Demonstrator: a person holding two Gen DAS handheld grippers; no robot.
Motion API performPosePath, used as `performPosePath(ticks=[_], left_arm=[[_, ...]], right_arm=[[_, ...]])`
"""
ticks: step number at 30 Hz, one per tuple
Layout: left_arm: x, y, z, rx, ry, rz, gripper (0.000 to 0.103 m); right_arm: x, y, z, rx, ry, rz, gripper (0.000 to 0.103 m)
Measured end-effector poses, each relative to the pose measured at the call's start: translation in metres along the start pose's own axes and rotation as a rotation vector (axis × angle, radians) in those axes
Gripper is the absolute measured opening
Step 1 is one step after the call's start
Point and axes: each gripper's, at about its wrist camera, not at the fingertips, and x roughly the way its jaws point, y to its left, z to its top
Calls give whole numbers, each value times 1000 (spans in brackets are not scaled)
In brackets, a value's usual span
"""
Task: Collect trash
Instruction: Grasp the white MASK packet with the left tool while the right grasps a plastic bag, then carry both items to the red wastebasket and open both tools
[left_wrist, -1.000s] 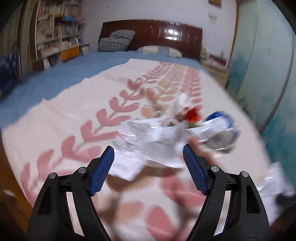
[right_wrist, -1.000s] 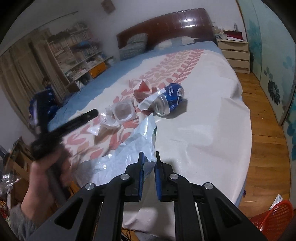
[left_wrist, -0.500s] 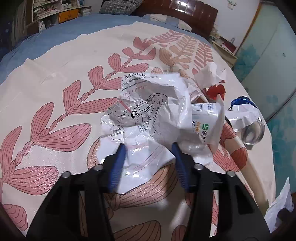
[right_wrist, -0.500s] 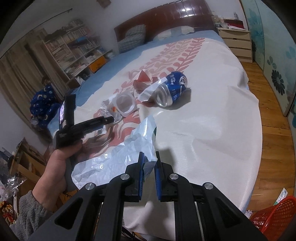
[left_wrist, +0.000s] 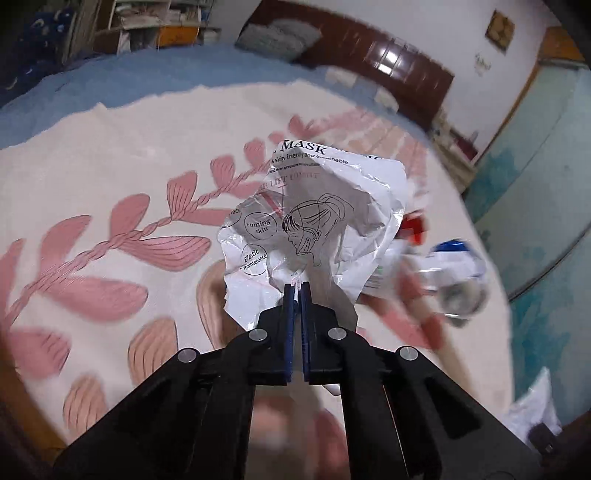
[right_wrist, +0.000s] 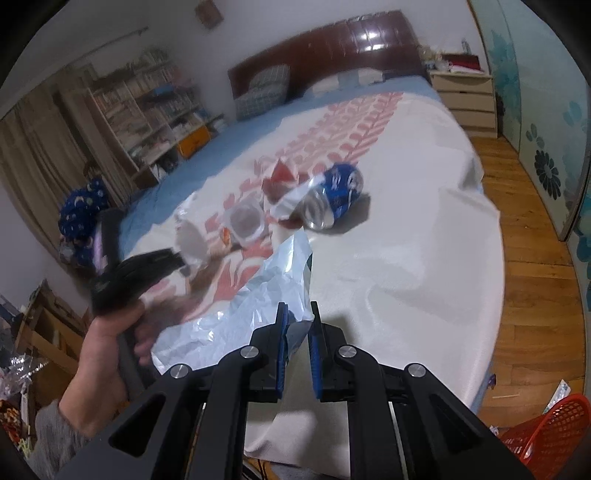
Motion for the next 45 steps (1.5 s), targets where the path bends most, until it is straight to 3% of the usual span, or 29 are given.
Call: performPosePath(ticks=[4, 9, 14, 16, 18, 20, 22, 24, 25, 28, 30, 32, 34, 41, 42, 44, 45], left_arm=[[-69, -40, -20, 66, -92, -46, 3], [-125, -111, -42, 175, -121, -124, 3], [-150, -215, -69, 282, -93, -260, 3], [-153, -266, -86, 343, -69, -333, 3], [-151, -310, -105, 438, -64, -365, 3], [-140, -329, -122, 481, -60, -368, 3], [-121, -323, -130, 404, 9, -368, 3], [-113, -311, -133, 381, 39, -337, 3], [-114, -301, -133, 371, 45, -325, 3], [-122, -276, -129, 355, 44, -259, 3], [-129, -256, -122, 330, 35, -226, 3], [-135, -236, -118, 306, 26, -192, 3], [-136, -222, -118, 278, 21, -180, 3], [-127, -199, -127, 210, 41, -194, 3], [-125, -199, -129, 204, 45, -199, 3], [-127, -199, -132, 202, 46, -209, 3], [-128, -200, -133, 205, 45, -214, 3]], right_arm=[[-38, -4, 3, -9, -68, 25, 12], [-109, -34, 13, -9, -148, 25, 12], [-195, -119, 15, 38, -230, -60, 12], [-223, -168, 7, 71, -228, -134, 12], [-230, -215, -7, 151, -184, -134, 15], [-198, -248, -23, 237, -59, -46, 25], [-133, -262, -46, 273, 100, 152, 75], [-91, -256, -62, 317, 189, 258, 73], [-78, -253, -68, 345, 189, 286, 74], [-37, -239, -80, 369, 302, 366, 82], [-21, -225, -82, 301, 345, 340, 82], [-15, -218, -81, 279, 359, 329, 80], [-12, -211, -81, 224, 383, 322, 50], [-27, -185, -78, 33, 374, 187, 50], [-34, -181, -77, -5, 359, 170, 46], [-47, -175, -78, -52, 333, 158, 28], [-56, -172, -78, -86, 316, 134, 13]])
